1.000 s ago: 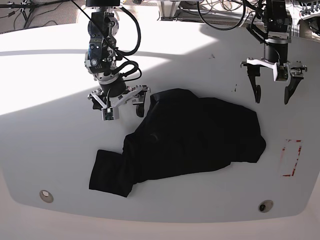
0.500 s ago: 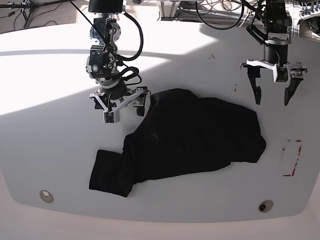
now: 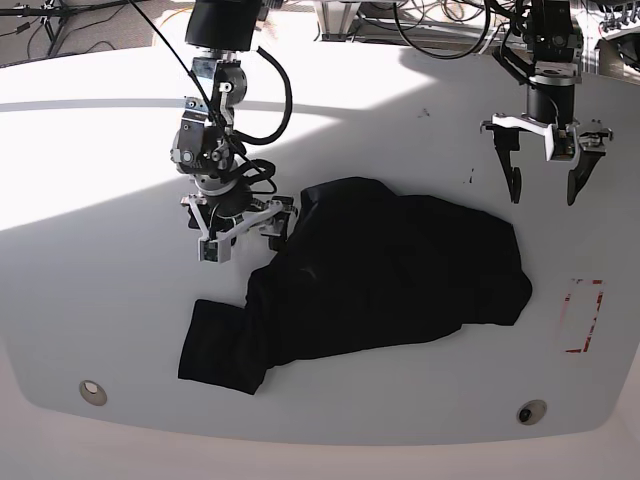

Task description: Fold the T-shirt properly

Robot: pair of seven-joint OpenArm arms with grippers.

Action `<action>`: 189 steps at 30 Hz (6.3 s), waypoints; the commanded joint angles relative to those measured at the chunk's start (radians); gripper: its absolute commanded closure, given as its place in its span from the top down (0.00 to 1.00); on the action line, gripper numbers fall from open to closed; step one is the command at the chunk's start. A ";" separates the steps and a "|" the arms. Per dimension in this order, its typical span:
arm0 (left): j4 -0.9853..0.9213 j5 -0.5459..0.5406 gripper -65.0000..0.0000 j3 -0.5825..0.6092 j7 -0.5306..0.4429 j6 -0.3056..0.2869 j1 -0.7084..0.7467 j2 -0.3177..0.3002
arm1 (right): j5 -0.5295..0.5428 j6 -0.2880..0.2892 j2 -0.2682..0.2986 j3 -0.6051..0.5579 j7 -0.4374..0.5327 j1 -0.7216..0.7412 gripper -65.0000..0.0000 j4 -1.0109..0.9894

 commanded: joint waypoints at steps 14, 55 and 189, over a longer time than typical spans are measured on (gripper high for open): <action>0.055 -0.015 0.69 -0.009 -0.029 -0.025 0.031 0.000 | 0.041 0.014 0.025 -0.098 0.019 0.024 0.74 0.029; 0.038 -0.006 0.71 -0.011 -0.046 -0.014 -0.003 -0.002 | 0.057 0.028 -0.005 -0.156 0.045 0.060 0.00 -0.178; -0.275 -0.024 0.80 -0.033 0.462 -0.083 -0.531 -0.023 | 0.408 0.069 0.044 -0.190 -0.020 0.249 0.63 -0.485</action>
